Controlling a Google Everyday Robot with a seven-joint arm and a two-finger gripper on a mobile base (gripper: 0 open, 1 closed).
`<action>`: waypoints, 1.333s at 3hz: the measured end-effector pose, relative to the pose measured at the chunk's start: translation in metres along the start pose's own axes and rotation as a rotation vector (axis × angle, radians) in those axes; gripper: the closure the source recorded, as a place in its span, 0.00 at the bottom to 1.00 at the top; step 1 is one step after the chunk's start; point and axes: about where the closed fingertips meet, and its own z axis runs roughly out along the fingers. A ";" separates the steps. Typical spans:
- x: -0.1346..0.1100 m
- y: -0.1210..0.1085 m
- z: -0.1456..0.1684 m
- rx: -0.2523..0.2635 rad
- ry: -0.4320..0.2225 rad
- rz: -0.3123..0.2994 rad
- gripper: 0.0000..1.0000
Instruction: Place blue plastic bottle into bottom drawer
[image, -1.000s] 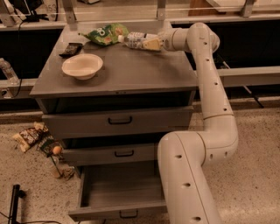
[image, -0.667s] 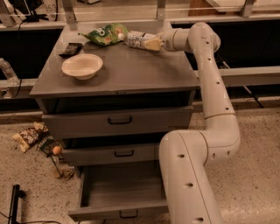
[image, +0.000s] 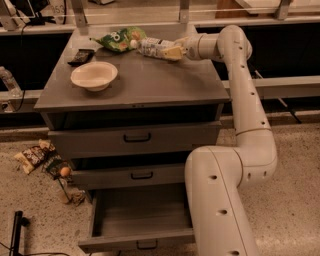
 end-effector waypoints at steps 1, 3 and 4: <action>-0.012 0.016 -0.013 -0.068 -0.006 -0.046 1.00; -0.061 0.039 -0.050 -0.131 0.012 -0.159 1.00; -0.080 0.046 -0.064 -0.141 0.017 -0.189 1.00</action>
Offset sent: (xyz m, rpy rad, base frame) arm -0.0242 -0.0189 0.1001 -0.1282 -0.0828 0.1897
